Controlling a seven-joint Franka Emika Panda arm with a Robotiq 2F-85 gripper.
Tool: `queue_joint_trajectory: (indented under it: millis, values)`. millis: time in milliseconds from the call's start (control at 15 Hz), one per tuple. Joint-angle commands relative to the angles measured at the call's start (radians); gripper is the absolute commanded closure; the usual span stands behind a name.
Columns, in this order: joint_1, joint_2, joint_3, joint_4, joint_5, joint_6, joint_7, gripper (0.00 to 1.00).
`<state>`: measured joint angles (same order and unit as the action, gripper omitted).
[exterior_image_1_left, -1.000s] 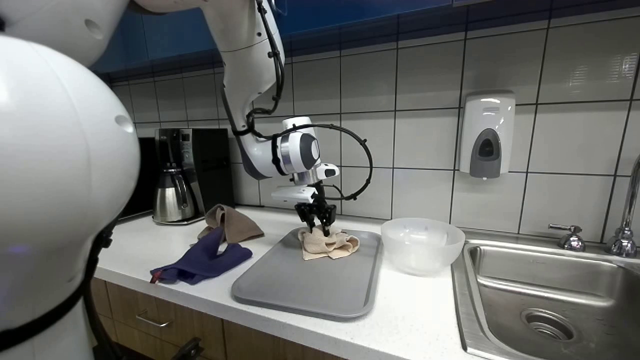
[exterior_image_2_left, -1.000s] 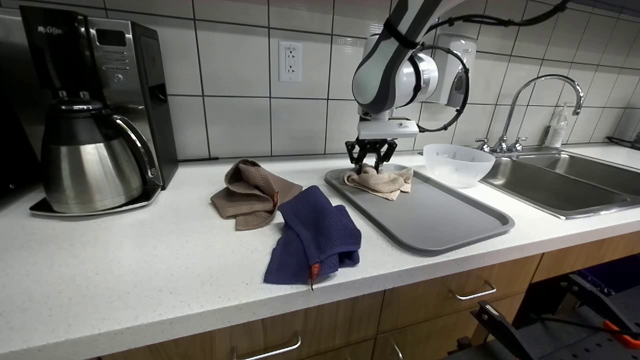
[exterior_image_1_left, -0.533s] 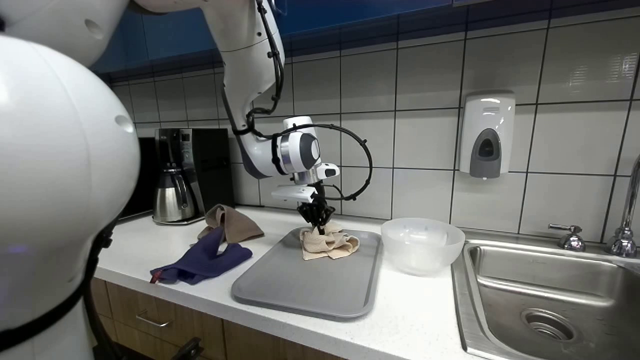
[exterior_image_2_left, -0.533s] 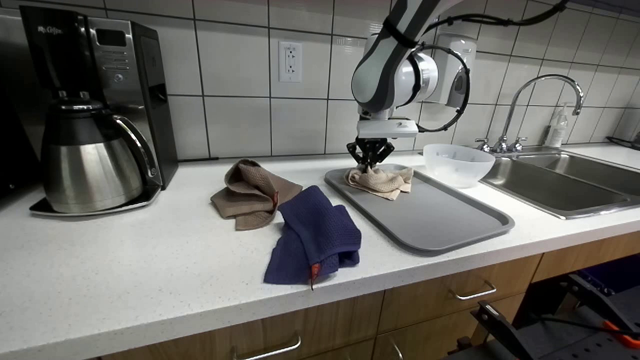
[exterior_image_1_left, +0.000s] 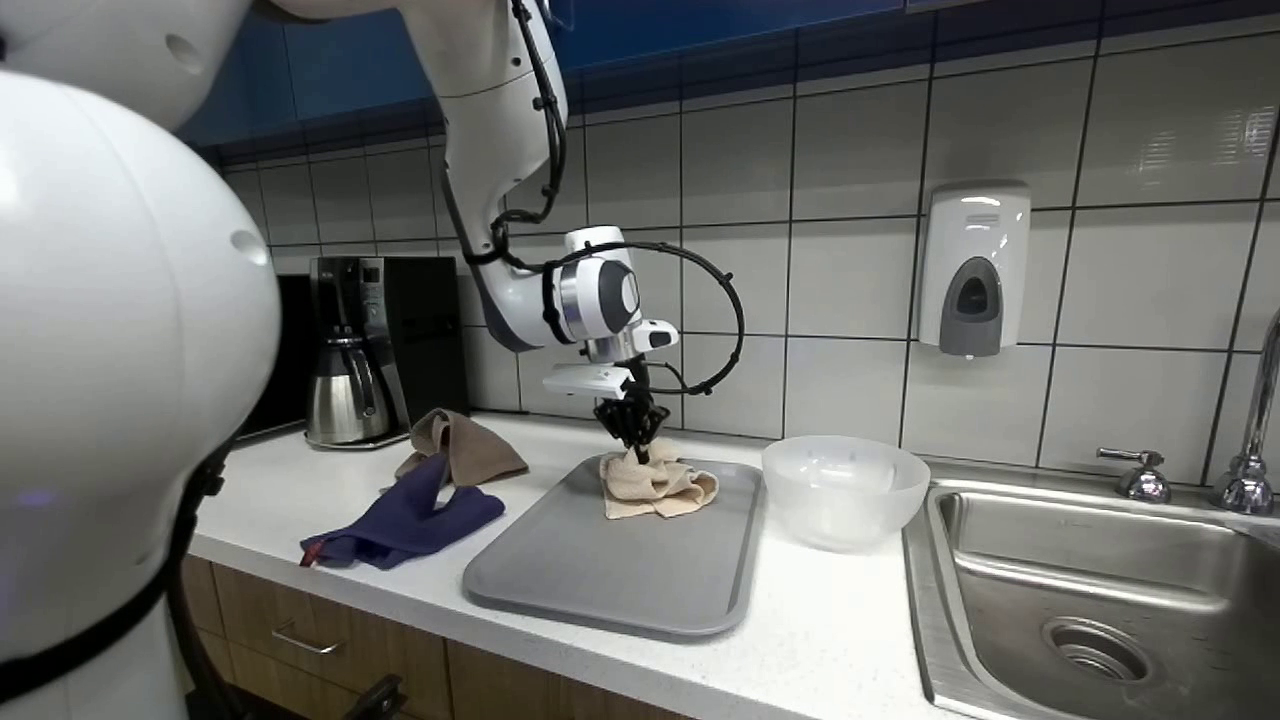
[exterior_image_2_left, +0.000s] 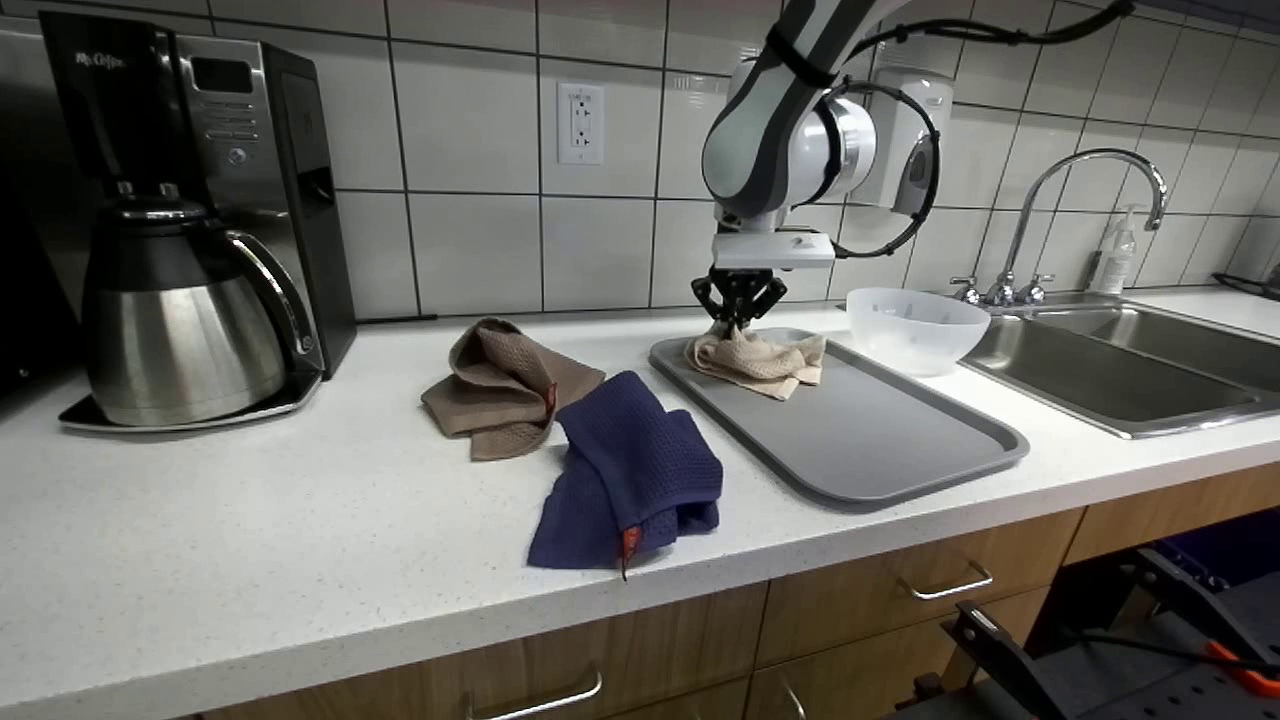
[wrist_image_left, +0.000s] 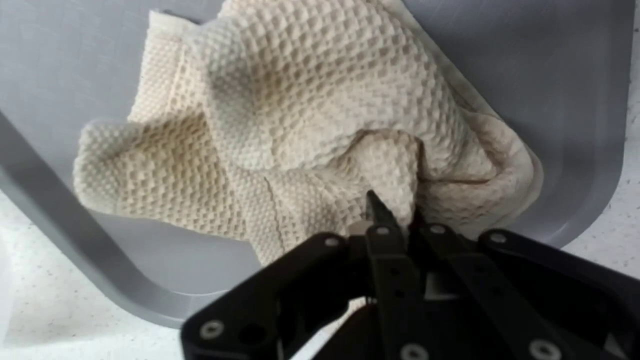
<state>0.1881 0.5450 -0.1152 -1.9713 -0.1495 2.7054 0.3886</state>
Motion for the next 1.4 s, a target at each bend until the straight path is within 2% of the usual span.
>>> queue_joint_trajectory:
  millis: [0, 600, 1333]
  values:
    - [0.013, -0.046, -0.007, -0.016, 0.009, -0.004, 0.002, 0.98]
    - [0.015, -0.105, -0.009, -0.018, -0.002, 0.017, 0.009, 0.98]
    - [0.010, -0.079, -0.007, 0.057, 0.007, 0.031, 0.013, 0.98]
